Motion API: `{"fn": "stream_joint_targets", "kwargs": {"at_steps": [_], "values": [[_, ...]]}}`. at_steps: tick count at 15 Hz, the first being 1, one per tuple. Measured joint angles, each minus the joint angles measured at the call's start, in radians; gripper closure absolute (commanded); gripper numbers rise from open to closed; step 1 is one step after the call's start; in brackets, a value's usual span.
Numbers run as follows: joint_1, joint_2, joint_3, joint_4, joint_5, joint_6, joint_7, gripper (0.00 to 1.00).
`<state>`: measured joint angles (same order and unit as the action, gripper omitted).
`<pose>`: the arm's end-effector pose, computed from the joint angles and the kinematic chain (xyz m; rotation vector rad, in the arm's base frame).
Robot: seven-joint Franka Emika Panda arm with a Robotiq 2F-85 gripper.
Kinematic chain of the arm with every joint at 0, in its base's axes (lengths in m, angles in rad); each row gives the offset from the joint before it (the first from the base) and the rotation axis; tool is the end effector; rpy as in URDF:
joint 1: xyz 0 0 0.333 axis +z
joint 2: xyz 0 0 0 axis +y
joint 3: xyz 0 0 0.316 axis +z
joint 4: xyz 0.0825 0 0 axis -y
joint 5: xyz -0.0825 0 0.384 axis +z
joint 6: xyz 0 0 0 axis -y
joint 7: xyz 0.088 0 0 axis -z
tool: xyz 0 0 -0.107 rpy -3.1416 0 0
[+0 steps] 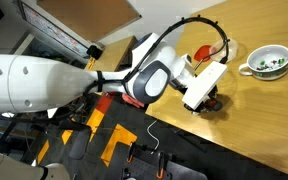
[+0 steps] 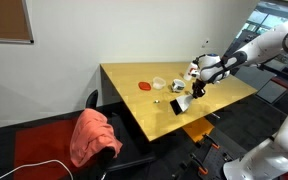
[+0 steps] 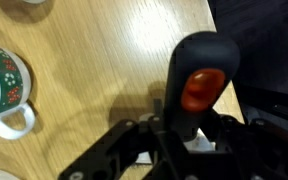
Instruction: Use the broom to sweep the sweets on the table to the right
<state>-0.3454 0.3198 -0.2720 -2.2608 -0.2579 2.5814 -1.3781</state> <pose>0.4423 -0.3110 0.2245 2.6423 1.4315 -0.2783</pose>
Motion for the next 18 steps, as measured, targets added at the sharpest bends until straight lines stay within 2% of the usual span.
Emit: {"fn": "stream_joint_targets", "kwargs": {"at_steps": [2,5,7,9,12,18], "values": [[-0.032,-0.017,0.032,-0.004,0.091,-0.011,-0.062,0.88],[-0.077,-0.067,0.108,-0.01,0.321,-0.069,-0.194,0.88],[-0.076,-0.106,0.139,-0.01,0.454,-0.116,-0.236,0.88],[-0.059,-0.135,0.155,-0.009,0.541,-0.127,-0.236,0.88],[-0.008,-0.14,0.158,0.01,0.578,-0.122,-0.173,0.88],[0.083,-0.046,0.159,0.098,0.54,-0.113,0.023,0.88]]}}
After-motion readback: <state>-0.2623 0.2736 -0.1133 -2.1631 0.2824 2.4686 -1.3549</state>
